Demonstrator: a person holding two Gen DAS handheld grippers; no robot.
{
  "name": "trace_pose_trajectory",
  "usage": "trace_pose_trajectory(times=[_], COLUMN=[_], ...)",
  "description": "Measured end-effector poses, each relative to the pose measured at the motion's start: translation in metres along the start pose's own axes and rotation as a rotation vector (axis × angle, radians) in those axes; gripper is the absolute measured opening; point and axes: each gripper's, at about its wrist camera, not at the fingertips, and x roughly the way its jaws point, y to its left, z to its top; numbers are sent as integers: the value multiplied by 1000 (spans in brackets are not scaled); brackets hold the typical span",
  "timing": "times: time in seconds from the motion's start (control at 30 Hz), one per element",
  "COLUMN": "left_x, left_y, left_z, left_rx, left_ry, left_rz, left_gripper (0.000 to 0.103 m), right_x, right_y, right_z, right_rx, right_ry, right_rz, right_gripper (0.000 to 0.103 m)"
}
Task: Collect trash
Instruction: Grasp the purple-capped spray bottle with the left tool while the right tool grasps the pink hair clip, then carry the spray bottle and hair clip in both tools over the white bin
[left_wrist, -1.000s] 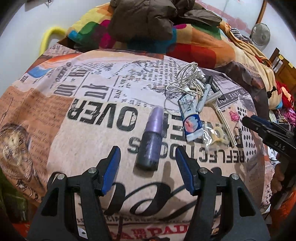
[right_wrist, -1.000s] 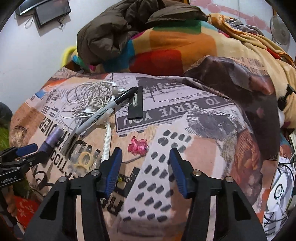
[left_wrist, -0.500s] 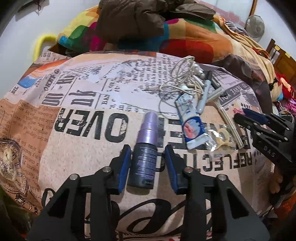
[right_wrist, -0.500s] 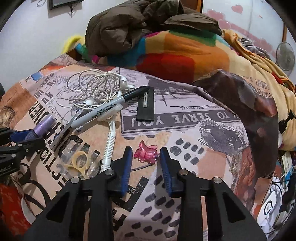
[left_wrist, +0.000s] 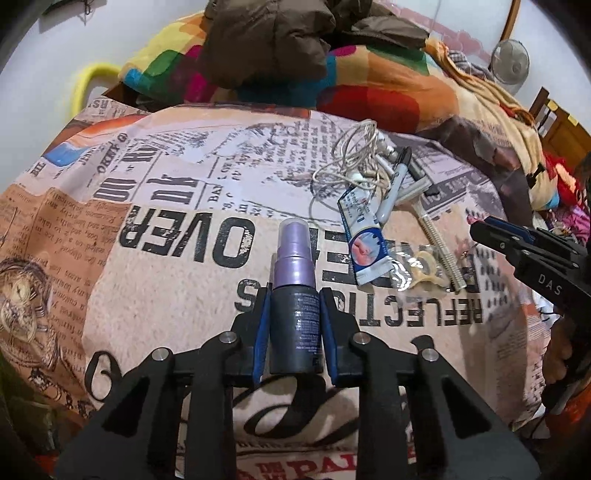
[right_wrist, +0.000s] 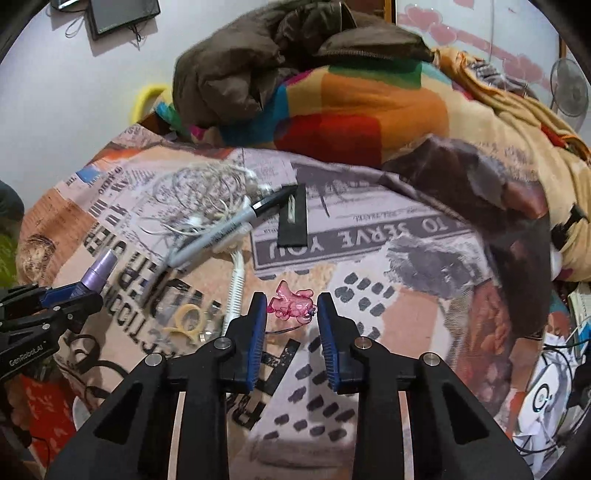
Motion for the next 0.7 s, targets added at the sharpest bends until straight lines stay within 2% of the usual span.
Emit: trace_pose_trajectory(times=[0.3, 0.7], left_x=[-60, -161], left_y=[-2, 12], left_z=[1, -11], left_rx=[-9, -34], left_ry=[-84, -219], left_rz=[15, 44], left_gripper=[25, 25], right_x=[-61, -143], right_y=[19, 68], right_z=[16, 27], right_rx=[-16, -76], right_ry=[-112, -242], right_rz=[22, 83], right_gripper=[25, 25])
